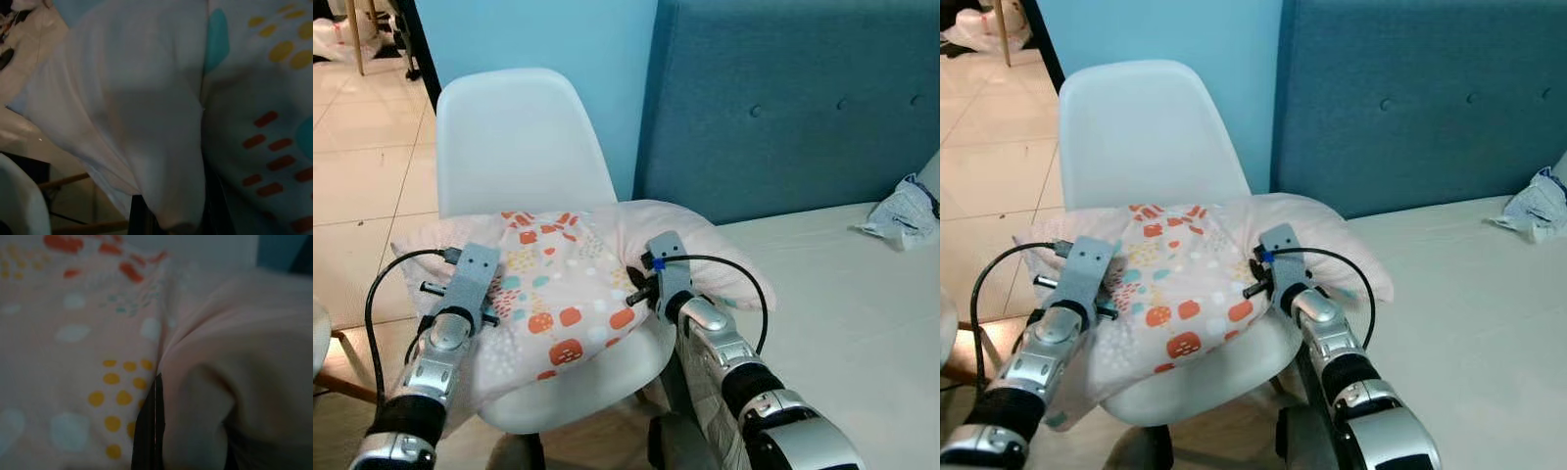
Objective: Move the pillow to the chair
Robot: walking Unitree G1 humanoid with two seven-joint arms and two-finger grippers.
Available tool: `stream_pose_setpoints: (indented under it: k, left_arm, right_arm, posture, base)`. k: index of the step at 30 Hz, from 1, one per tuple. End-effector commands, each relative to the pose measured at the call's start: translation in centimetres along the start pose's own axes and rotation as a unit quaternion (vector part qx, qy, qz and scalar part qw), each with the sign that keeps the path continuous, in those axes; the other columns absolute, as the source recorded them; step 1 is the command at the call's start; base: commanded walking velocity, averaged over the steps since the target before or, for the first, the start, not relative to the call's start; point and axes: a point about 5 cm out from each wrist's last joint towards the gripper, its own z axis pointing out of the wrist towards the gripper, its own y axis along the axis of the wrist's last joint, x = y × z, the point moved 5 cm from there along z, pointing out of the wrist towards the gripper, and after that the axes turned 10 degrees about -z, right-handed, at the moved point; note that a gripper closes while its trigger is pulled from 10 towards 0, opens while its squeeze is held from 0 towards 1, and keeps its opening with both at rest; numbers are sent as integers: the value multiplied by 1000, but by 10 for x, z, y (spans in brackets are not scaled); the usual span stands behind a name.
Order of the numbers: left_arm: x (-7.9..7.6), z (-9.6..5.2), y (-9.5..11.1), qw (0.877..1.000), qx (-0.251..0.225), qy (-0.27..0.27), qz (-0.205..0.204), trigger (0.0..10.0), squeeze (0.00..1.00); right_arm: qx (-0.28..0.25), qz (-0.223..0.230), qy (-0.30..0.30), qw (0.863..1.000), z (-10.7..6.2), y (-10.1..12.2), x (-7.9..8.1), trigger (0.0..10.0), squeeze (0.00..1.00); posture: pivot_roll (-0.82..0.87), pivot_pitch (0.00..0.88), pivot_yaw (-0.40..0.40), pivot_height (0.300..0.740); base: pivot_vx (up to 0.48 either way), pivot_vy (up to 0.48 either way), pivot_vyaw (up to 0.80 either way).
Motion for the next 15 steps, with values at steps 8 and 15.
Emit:
stream_pose_setpoints:
  k: [8,15]
  left_arm:
    - [11,4,-2,999,3,-10,48,10000,0]
    - [0,4,-6,999,6,-21,38,10000,0]
  right_arm:
    - [15,26,8,1000,-1,-16,18,10000,0]
    - [3,29,-5,1000,-2,-13,14,10000,0]
  posture:
    - [-12,180,-69,615]
    - [-20,185,-59,605]
  base:
    - [0,0,0]
    - [0,0,0]
